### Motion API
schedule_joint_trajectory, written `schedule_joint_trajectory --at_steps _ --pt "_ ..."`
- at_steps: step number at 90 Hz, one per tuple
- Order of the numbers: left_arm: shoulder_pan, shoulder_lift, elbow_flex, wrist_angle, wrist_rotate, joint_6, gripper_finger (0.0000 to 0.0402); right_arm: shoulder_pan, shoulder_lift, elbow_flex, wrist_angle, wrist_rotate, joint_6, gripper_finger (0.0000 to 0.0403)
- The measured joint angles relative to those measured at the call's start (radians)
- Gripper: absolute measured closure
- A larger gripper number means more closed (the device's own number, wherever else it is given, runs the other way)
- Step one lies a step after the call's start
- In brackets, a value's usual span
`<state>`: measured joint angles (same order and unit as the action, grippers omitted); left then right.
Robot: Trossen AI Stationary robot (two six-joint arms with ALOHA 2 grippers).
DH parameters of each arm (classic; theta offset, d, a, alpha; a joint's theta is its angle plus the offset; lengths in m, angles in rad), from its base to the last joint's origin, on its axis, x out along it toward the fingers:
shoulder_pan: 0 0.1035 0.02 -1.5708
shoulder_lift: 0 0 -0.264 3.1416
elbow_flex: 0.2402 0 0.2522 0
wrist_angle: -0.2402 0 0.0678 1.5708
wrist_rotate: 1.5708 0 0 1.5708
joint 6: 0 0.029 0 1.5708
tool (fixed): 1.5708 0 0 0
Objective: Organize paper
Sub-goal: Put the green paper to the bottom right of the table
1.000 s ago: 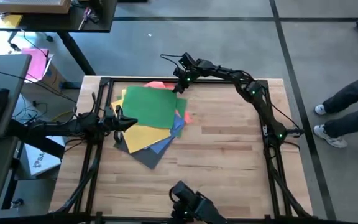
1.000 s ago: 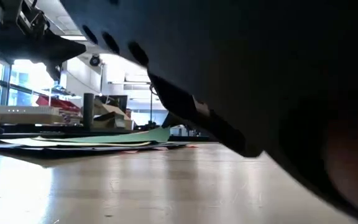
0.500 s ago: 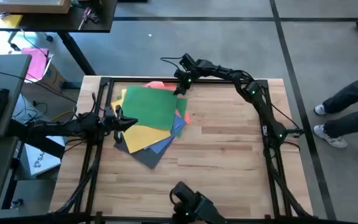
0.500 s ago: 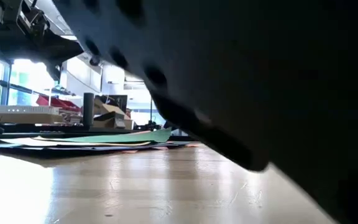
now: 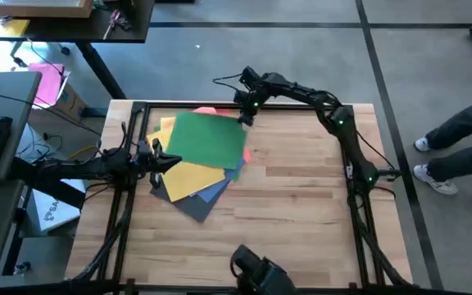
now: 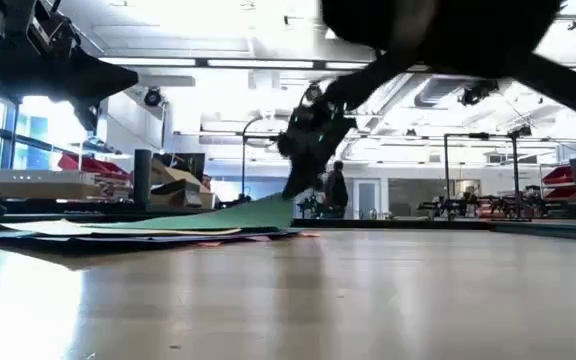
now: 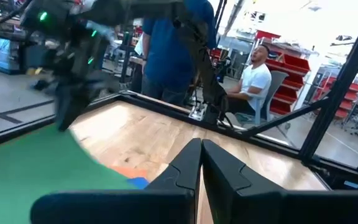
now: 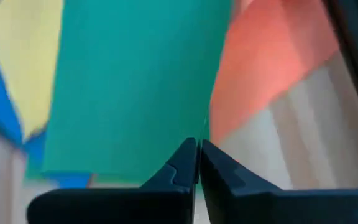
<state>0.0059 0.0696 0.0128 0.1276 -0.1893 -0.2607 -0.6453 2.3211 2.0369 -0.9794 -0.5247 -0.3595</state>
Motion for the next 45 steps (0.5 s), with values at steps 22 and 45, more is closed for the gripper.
schedule_joint_trajectory --at_steps 22,45 --pt "0.0 0.0 0.0 0.0 0.003 -0.001 0.0401 0.133 -0.341 -0.28 -0.092 0.284 0.012 0.0403" --pt "0.0 0.0 0.0 0.0 0.003 0.0 0.0401 0.42 -0.807 -0.681 -0.248 0.867 0.407 0.0403"
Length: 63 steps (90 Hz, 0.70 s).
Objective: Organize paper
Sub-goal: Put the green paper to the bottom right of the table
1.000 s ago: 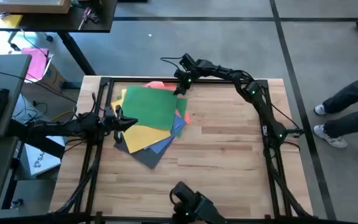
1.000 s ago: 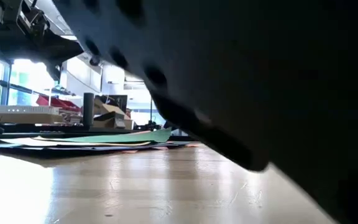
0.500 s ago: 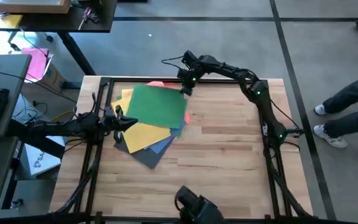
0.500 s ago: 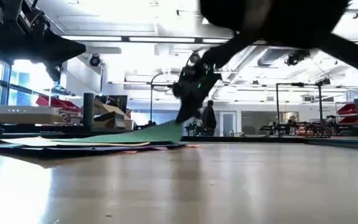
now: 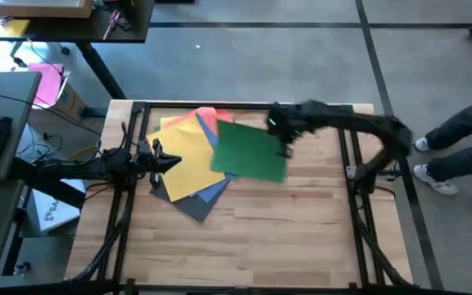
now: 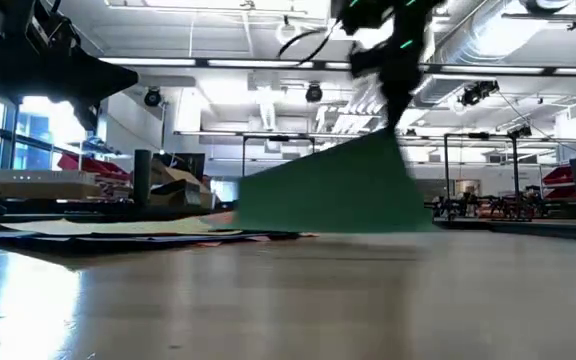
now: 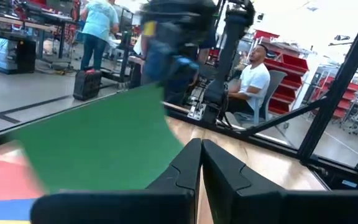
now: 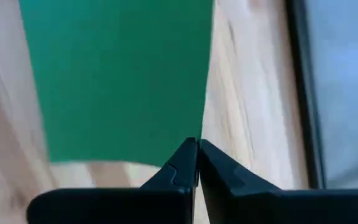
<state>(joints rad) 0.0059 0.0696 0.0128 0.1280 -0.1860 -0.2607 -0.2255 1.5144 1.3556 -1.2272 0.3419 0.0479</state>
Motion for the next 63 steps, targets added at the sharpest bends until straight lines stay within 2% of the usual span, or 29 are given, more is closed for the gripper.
schedule_joint_trajectory --at_steps 7,15,19,30,36,47,52,63 --pt "0.0 0.0 0.0 0.0 0.0 0.0 0.0401 0.1 -0.101 -0.061 -0.164 0.145 0.208 0.0403" --pt "0.0 0.0 0.0 0.0 0.0 0.0 0.0401 0.219 -0.179 -0.07 -0.357 0.284 0.483 0.0403" --pt "0.0 0.0 0.0 0.001 0.0 0.001 0.0401 0.282 -0.212 -0.07 -0.343 0.311 0.557 0.0403" --pt "0.0 -0.001 0.0 0.0 -0.001 0.001 0.0401 0.435 -0.235 -0.041 -0.275 0.312 0.59 0.0403" --pt "0.0 0.0 0.0 0.006 -0.006 0.001 0.0401 0.487 -0.203 -0.033 -0.259 0.267 0.599 0.0403" --pt "0.0 0.0 0.0 0.004 -0.008 0.001 0.0401 0.557 -0.103 -0.071 -0.118 0.05 0.547 0.0403" --pt "0.0 0.0 0.0 0.005 -0.012 0.01 0.0401 0.585 -0.058 -0.107 -0.065 -0.013 0.529 0.0403" --pt "0.0 0.0 0.0 0.005 -0.019 0.027 0.0401 0.654 -0.001 -0.24 0.093 -0.072 0.471 0.0403"
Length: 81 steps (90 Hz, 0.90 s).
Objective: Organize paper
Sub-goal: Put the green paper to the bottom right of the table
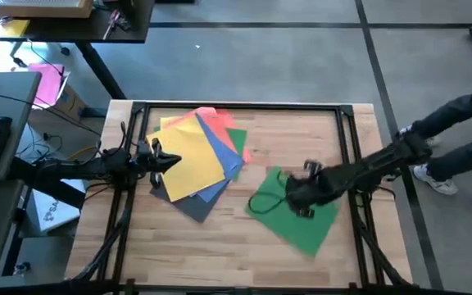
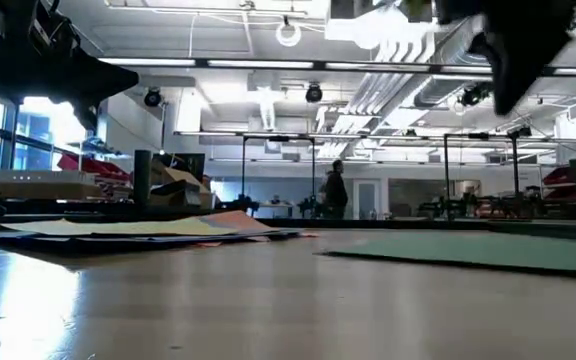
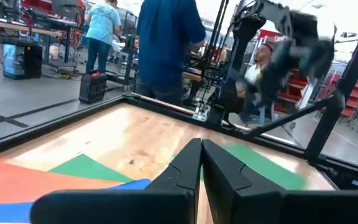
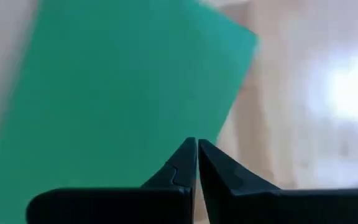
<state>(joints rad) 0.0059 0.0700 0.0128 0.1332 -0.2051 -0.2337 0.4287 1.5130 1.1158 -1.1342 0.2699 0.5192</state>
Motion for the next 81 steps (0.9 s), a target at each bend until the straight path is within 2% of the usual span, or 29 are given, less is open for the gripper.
schedule_joint_trajectory --at_steps 19,34,39,49,62,72,81 --pt "0.0 0.0 0.0 -0.001 0.0 -0.008 0.0401 0.096 0.002 -0.28 0.497 -0.194 0.055 0.0396" --pt "0.0 0.0 0.0 -0.001 0.0 -0.024 0.0401 0.164 0.016 -0.434 1.102 -0.195 0.085 0.0363" --pt "0.0 0.001 0.0 -0.002 0.0 -0.024 0.0401 0.182 0.044 -0.453 1.215 -0.171 0.089 0.0349" --pt "0.0 0.001 0.0 -0.001 0.0 -0.025 0.0401 0.206 0.136 -0.456 1.226 -0.127 0.159 0.0331" --pt "0.0 0.001 0.0 0.0 -0.004 -0.026 0.0401 0.244 0.231 -0.441 1.24 -0.056 0.295 0.0328" --pt "0.0 0.001 0.0 -0.001 -0.025 -0.026 0.0401 0.276 0.235 -0.439 1.161 0.014 0.4 0.0331" --pt "0.0 0.001 0.0 0.0 -0.031 -0.026 0.0401 0.301 0.208 -0.439 1.053 0.054 0.425 0.0332"
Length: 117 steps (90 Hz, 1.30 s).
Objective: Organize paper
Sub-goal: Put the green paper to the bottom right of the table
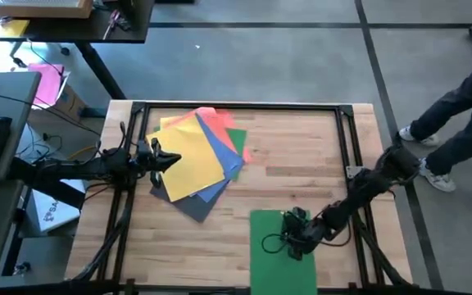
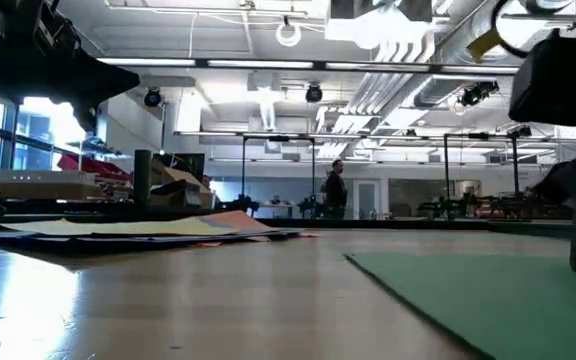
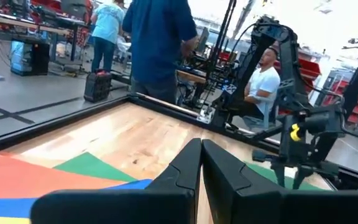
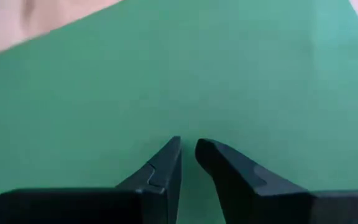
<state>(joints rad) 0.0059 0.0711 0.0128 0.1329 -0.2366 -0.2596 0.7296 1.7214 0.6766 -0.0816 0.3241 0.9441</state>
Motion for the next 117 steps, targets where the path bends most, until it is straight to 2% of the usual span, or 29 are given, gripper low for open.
schedule_joint_trajectory --at_steps 28,41,58,74,101,117 --pt "0.0 0.0 0.0 -0.001 -0.01 0.0 0.0401 0.054 -0.159 -0.01 -0.477 0.025 -0.019 0.0332" --pt "0.0 0.0 0.0 -0.002 -0.01 0.0 0.0401 0.059 -0.215 -0.015 -0.643 0.014 -0.005 0.0332" --pt "0.0 0.0 0.0 -0.003 -0.01 -0.001 0.0401 0.06 -0.224 -0.041 -0.6 0.005 0.004 0.0332" --pt "0.0 0.0 0.0 -0.006 -0.01 -0.001 0.0401 0.09 -0.225 -0.045 -0.592 0.023 0.107 0.0332" --pt "0.0 0.0 0.0 -0.008 -0.01 -0.001 0.0401 0.125 -0.225 -0.041 -0.519 -0.024 0.247 0.0332" --pt "0.0 0.0 0.0 -0.008 -0.01 -0.001 0.0401 0.13 -0.225 -0.042 -0.521 -0.016 0.249 0.0331"
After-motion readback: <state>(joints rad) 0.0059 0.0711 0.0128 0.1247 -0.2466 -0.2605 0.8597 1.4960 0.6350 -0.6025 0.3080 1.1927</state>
